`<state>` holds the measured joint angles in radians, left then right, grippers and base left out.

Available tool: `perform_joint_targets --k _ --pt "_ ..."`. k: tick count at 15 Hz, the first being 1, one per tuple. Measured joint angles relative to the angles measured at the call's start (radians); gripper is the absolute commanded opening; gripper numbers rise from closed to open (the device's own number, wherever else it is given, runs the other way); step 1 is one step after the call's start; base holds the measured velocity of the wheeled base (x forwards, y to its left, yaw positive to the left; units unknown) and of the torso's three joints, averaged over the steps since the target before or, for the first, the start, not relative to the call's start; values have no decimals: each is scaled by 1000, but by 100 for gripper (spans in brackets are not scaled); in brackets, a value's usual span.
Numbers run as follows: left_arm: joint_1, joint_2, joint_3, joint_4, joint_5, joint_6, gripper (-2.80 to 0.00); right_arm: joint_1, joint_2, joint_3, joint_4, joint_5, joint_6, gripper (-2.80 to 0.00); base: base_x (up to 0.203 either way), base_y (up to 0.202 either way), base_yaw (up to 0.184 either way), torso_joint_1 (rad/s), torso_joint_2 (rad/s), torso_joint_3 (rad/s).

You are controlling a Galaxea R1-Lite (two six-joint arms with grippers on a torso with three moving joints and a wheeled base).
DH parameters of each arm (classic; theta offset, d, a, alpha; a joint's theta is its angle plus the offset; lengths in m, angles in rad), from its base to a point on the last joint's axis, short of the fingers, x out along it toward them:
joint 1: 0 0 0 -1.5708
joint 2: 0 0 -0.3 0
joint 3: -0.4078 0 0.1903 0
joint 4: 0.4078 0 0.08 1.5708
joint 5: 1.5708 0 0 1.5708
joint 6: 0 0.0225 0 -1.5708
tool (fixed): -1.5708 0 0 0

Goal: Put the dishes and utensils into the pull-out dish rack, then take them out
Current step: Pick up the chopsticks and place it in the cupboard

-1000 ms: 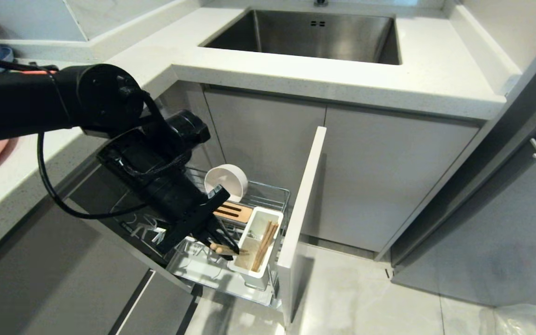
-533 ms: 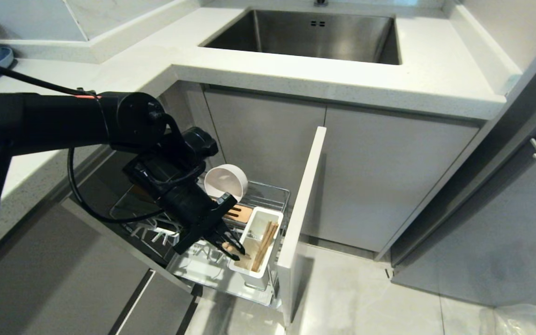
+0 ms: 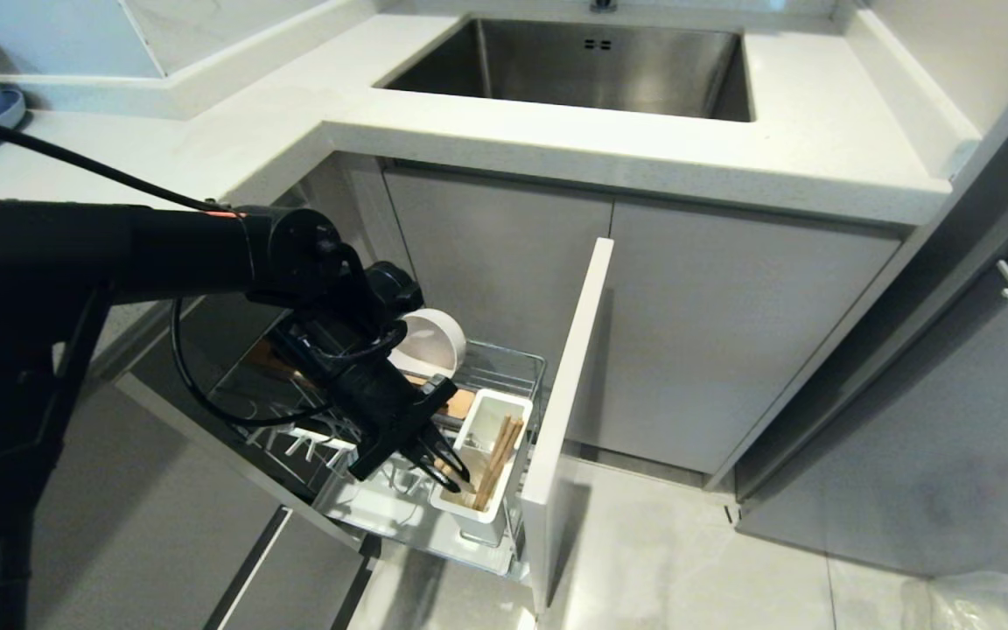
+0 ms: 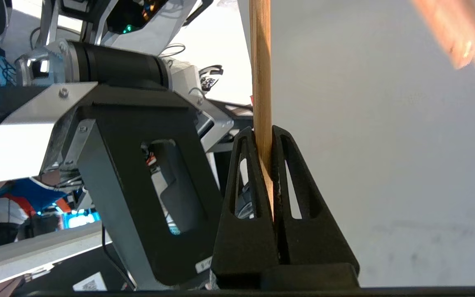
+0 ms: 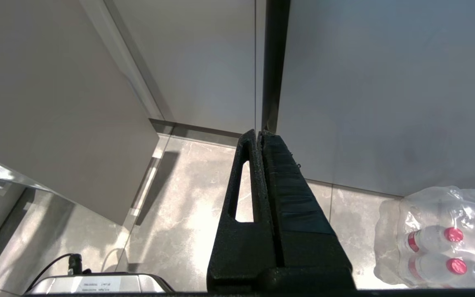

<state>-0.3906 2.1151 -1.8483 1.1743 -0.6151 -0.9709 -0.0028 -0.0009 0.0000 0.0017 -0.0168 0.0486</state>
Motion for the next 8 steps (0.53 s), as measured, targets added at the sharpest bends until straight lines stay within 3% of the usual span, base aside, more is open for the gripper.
perform_joint_targets --k 8 --pt "9 60 -1 -34 -1 0 -280 0 0 0 0 0 0 -280 0 0 0 0 0 0"
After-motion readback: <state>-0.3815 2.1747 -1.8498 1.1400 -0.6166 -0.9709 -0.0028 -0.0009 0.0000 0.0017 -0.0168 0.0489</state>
